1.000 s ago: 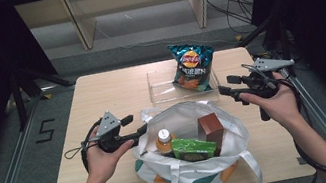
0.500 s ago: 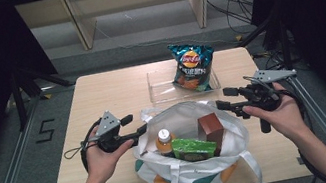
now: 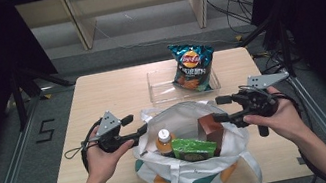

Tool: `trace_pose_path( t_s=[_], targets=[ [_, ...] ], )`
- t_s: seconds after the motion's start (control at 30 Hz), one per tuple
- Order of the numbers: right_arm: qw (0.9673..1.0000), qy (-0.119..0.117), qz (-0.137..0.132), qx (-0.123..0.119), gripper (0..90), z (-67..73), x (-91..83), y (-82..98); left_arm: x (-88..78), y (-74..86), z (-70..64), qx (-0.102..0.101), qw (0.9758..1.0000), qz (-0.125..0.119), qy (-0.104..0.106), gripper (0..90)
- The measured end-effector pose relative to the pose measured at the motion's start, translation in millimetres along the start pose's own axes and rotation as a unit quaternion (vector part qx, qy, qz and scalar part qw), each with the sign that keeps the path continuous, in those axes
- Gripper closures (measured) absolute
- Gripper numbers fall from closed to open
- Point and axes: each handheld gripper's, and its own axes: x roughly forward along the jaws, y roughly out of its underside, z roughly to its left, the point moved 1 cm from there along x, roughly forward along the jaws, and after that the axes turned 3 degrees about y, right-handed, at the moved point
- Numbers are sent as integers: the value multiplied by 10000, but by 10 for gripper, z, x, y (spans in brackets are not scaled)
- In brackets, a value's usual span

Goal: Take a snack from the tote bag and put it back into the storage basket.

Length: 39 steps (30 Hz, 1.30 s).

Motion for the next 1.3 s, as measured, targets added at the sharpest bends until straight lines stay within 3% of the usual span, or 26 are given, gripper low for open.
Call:
trace_pose_path(
  t_s=[0.2,0.23,0.27,0.3,0.33,0.37,0.43,0.47,0.6,0.63,0.77,0.8,0.97,1.0,1.2,1.3],
  targets=[
    [10000,40,-1,-67,319,7,16,3,10,4,0,6,10000,-9,42,359],
    [9998,86,-110,-109,319,10,28,6,9,2,1,10,10000,-14,41,359],
    [9999,26,4,-161,319,9,10,2,9,1,0,6,10000,-13,36,359],
    [10000,-41,52,-25,318,35,6,4,9,1,0,0,10000,-17,31,359],
    [9998,-9,4,-180,318,24,8,-3,9,0,0,6,10000,-17,31,359],
    [9999,-75,62,-42,318,57,5,-1,9,0,-1,13,10000,-14,37,359],
    [9995,-70,-48,-302,313,42,21,-6,10,1,-6,7,10000,-2,41,359],
    [9996,-175,50,-227,313,59,15,-7,8,1,-8,17,10000,28,13,359],
    [9992,-200,-20,-343,310,71,47,5,9,1,-7,16,10000,27,16,358],
    [9990,-253,97,-367,309,72,40,8,9,1,-6,20,10000,29,16,358],
    [9988,-324,95,-344,309,101,99,31,8,2,-6,16,10000,31,17,358],
    [9983,-417,212,-342,310,99,91,28,8,2,-6,18,10000,32,17,357],
    [9985,-386,134,-376,309,109,138,36,8,3,-5,21,10000,36,15,357],
    [9978,-477,280,-364,309,112,121,34,8,2,-5,17,10000,33,16,357],
    [9974,-516,209,-449,305,122,139,45,13,2,-9,18,10000,39,20,356],
    [9965,-562,301,-533,295,110,133,51,16,2,-11,37,10000,38,32,356]
  ],
)
